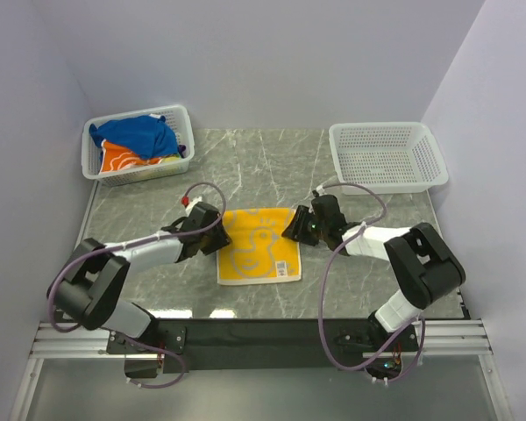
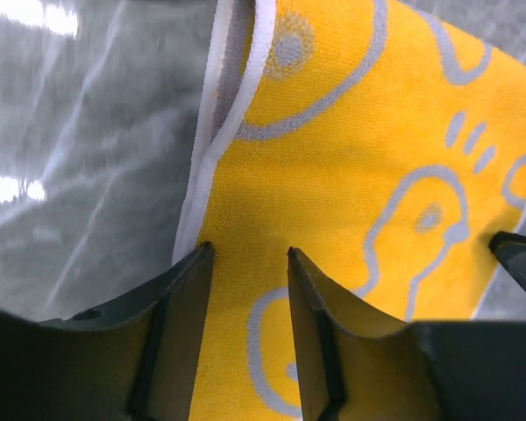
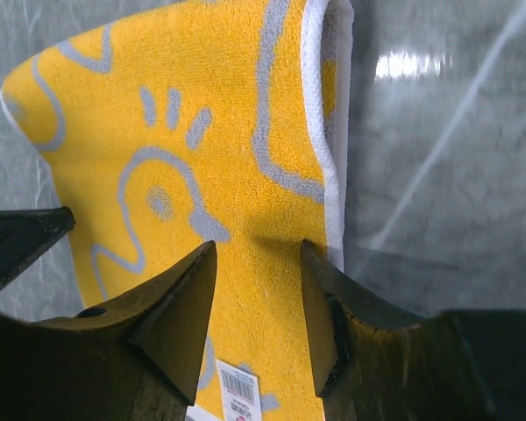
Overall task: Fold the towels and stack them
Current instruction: Fold the towel
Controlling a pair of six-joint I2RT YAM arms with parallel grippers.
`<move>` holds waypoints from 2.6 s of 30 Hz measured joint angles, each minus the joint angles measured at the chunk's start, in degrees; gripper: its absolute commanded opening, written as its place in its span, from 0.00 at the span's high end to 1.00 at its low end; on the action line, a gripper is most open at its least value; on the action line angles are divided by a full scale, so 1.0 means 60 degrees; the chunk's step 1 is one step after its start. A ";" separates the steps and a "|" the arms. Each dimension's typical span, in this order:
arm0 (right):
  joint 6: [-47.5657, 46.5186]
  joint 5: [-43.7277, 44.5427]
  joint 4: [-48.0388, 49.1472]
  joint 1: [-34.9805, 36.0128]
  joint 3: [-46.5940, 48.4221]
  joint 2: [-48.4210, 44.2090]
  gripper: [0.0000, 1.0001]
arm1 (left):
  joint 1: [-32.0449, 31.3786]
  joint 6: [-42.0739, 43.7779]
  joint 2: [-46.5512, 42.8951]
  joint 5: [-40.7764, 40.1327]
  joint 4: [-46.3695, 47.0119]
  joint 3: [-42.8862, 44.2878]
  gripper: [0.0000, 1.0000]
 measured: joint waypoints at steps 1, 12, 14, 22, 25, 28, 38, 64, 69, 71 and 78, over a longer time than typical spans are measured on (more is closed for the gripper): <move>0.0011 -0.0091 0.0000 -0.0007 -0.0175 -0.0160 0.48 | -0.0004 -0.0087 -0.0182 0.0069 0.0095 -0.0186 0.50; 0.0022 -0.1020 0.0157 -0.0007 0.0699 -0.0444 0.31 | -0.0026 -0.0135 -0.1064 0.0455 0.0157 0.0124 0.50; 0.0091 -0.1180 0.0641 -0.0007 0.1304 -0.0127 0.30 | -0.0007 -0.0127 -0.0765 0.0455 0.0601 0.0539 0.52; 0.0772 -0.1512 0.2648 -0.0007 0.2401 0.1909 0.33 | 0.0484 -0.0135 0.1745 0.1013 0.2867 0.1304 0.66; 0.1020 -0.1504 0.3024 -0.0033 0.2390 0.2739 0.34 | 0.0907 -0.0200 0.2554 0.1399 0.3585 0.1137 0.68; 0.1424 -0.1526 0.3639 -0.0200 0.2164 0.3366 0.35 | 0.1297 -0.0412 0.2838 0.1931 0.4473 0.0900 0.68; 0.2233 -0.1188 0.5395 -0.0976 0.1166 0.3384 0.36 | 0.1676 -0.0903 0.3005 0.2601 0.6441 -0.0062 0.66; -0.0517 -0.1519 0.1348 -0.0444 0.0761 -0.0663 0.37 | 0.1814 0.0040 0.1665 0.2171 0.4430 0.0736 0.67; -0.0754 -0.1519 0.0820 -0.0441 0.0051 -0.0663 0.37 | 0.1840 0.0051 0.1956 0.1836 0.4284 0.0721 0.71; -0.0823 -0.1512 0.0739 -0.0441 -0.0004 -0.0663 0.37 | 0.1858 0.0051 0.2116 0.1687 0.4288 0.0656 0.70; -0.1297 -0.1268 0.0590 -0.0441 -0.0007 -0.0637 0.37 | 0.1883 0.0127 0.2481 0.1603 0.4517 0.0532 0.58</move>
